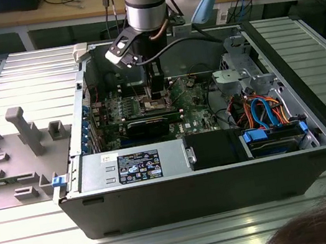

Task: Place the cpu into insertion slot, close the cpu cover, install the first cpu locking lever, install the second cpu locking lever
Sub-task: 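Place the cpu into insertion slot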

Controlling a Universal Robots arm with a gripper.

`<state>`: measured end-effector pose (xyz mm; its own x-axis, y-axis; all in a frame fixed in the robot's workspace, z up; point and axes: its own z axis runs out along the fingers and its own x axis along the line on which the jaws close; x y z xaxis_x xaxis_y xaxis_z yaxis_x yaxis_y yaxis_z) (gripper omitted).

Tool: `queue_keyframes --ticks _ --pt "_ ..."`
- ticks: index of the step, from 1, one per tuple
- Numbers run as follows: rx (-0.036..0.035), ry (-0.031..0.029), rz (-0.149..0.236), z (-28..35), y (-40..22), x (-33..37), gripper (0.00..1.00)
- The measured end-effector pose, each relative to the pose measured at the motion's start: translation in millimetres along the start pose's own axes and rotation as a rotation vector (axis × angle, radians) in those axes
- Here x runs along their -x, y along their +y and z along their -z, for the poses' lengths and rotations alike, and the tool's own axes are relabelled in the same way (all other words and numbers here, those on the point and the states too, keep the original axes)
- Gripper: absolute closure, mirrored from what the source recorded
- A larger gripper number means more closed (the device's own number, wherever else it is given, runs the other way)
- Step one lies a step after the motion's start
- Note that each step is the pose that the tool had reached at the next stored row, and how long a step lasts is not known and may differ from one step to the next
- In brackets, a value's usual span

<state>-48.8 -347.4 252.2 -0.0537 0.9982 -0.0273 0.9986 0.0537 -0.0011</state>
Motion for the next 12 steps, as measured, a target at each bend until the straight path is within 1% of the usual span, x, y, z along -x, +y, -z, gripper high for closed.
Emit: queue_keyframes --ticks 12 --pt "0.0000 0.0000 0.000 -2.9 0.0 -0.1 0.46"
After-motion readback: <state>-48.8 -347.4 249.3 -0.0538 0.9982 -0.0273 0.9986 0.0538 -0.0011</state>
